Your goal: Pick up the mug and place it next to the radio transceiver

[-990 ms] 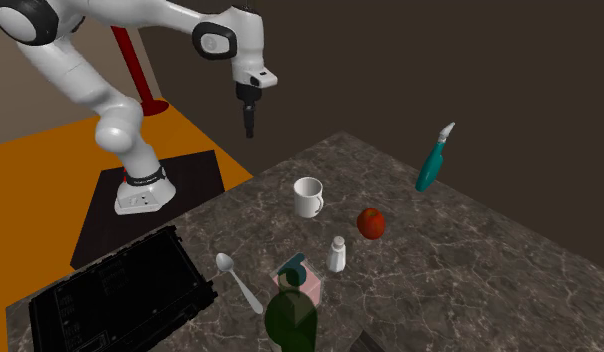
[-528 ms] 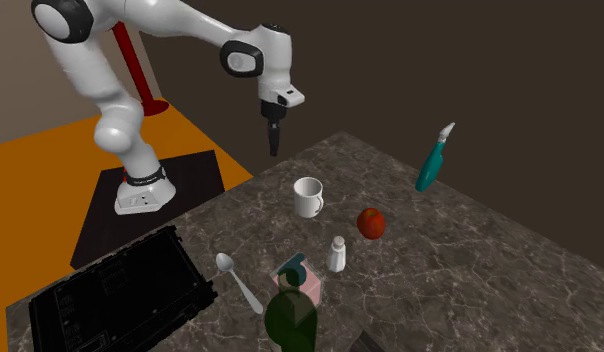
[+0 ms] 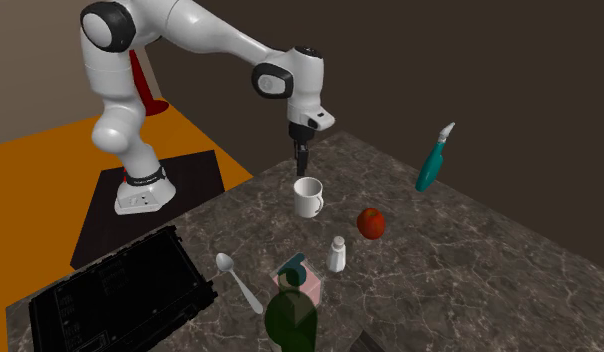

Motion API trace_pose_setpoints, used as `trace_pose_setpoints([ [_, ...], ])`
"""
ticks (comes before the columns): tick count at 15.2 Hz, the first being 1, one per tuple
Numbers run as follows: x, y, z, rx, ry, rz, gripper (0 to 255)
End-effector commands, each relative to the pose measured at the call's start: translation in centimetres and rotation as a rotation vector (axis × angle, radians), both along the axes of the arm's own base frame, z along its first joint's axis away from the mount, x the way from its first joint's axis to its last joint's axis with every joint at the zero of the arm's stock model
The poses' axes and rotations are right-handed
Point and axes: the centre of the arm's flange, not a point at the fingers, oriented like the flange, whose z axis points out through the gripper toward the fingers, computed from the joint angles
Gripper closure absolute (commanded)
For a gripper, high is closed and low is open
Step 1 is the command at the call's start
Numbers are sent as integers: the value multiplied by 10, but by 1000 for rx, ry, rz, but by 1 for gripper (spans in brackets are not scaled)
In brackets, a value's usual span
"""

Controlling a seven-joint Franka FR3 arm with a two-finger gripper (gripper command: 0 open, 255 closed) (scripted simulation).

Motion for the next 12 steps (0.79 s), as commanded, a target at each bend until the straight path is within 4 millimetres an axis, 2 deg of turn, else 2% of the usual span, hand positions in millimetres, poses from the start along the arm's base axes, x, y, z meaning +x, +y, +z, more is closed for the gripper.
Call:
trace_pose_setpoints([
  [1,13,-23,-8,-2,-3,-4,0],
  [2,14,-25,-9,-2,-3,-5,0],
  [9,10,-27,-49,-2,-3,-5,0],
  [12,10,-27,-49,-2,-3,-5,0],
])
